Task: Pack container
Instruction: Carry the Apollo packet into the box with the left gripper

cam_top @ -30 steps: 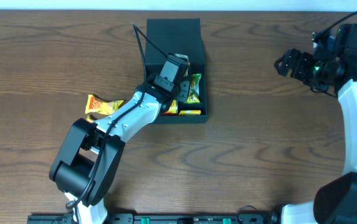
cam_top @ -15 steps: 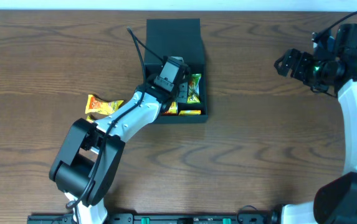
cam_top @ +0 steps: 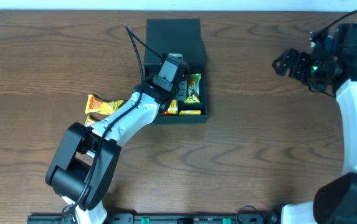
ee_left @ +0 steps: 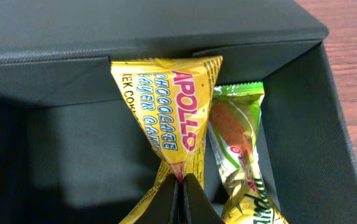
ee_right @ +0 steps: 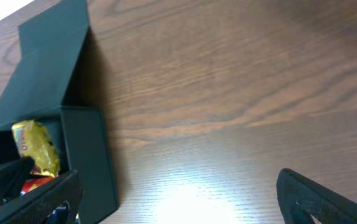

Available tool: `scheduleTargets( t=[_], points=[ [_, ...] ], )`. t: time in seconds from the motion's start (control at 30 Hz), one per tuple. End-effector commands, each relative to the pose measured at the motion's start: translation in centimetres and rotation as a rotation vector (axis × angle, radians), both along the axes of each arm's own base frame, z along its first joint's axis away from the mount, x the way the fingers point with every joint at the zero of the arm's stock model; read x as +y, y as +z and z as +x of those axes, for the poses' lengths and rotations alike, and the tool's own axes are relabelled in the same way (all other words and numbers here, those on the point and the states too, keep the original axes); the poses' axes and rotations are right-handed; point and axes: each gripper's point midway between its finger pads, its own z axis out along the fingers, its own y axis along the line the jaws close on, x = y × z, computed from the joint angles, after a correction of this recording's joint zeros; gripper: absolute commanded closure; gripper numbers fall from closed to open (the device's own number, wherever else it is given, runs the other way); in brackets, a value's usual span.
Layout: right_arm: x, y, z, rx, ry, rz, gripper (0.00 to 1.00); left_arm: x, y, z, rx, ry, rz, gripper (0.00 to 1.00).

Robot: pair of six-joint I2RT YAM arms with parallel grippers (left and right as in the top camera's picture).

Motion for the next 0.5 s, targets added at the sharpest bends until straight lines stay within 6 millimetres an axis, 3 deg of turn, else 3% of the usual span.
scheduleTargets(
  t=[0.0, 0.13, 0.47],
  points=[
    [1.7, 0.2, 0.3, -0.018, 0.058, 0.003, 0.01, 0.3, 1.0, 0.4, -0.038, -0.003, 0.015, 0.94],
    [3.0, 0.4, 0.6, -0.036, 0.092, 0.0, 0.01, 0.0, 0.0, 1.0, -0.04, -0.003, 0.005, 0.94],
    [3.7, 0.4, 0.7, -0.039, 0.106, -0.006, 0.01, 0.2, -0.7, 1.0, -0.027, 0.006, 0.009, 0.94]
  ],
)
